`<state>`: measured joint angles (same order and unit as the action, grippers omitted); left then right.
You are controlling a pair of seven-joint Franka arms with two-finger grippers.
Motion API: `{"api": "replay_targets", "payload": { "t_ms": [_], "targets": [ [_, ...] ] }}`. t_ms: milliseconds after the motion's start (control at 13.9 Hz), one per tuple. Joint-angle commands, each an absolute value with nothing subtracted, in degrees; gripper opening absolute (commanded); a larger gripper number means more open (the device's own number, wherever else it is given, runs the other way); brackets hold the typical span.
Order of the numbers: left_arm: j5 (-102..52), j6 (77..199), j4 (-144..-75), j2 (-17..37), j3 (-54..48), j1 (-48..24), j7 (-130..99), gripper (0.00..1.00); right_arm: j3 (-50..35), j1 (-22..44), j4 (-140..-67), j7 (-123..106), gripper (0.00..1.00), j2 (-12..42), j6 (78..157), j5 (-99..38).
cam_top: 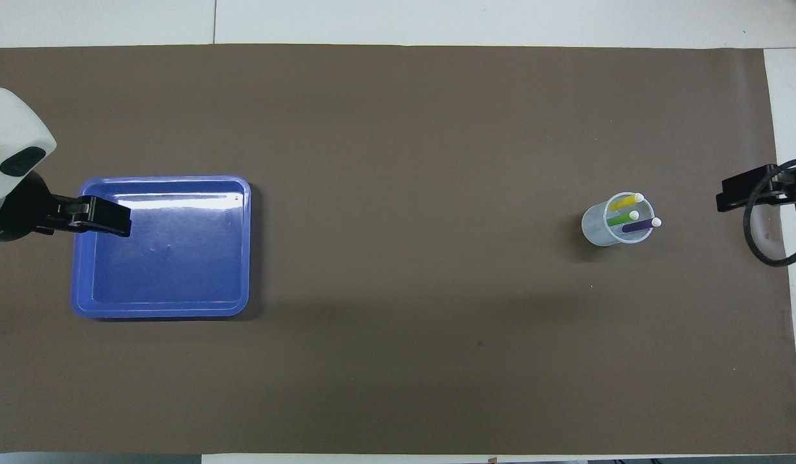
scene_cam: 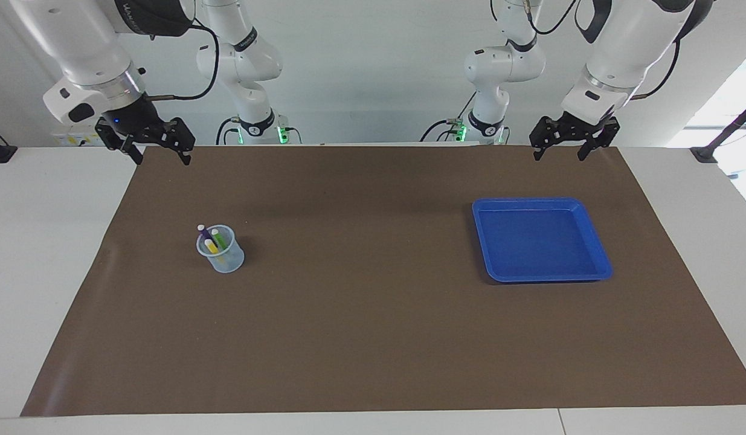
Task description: Transfer and insert pens with both arms
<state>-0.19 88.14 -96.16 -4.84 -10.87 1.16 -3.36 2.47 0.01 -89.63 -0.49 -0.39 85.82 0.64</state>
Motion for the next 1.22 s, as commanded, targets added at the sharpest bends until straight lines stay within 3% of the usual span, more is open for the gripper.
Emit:
{"api": "replay_targets", "payload": {
  "t_ms": [0,1153],
  "targets": [
    [-0.4,87.5,-96.4,-5.7,-10.4,0.7,-3.5,1.00,2.1,-0.1,-90.2,0.8,1.00,-1.0,85.9,0.5],
    [-0.4,87.2,-96.4,-5.7,-10.3,1.7,-3.4,1.00,1.9,0.0,-90.4,0.5,1.00,-1.1,85.7,0.4]
  ]
}}
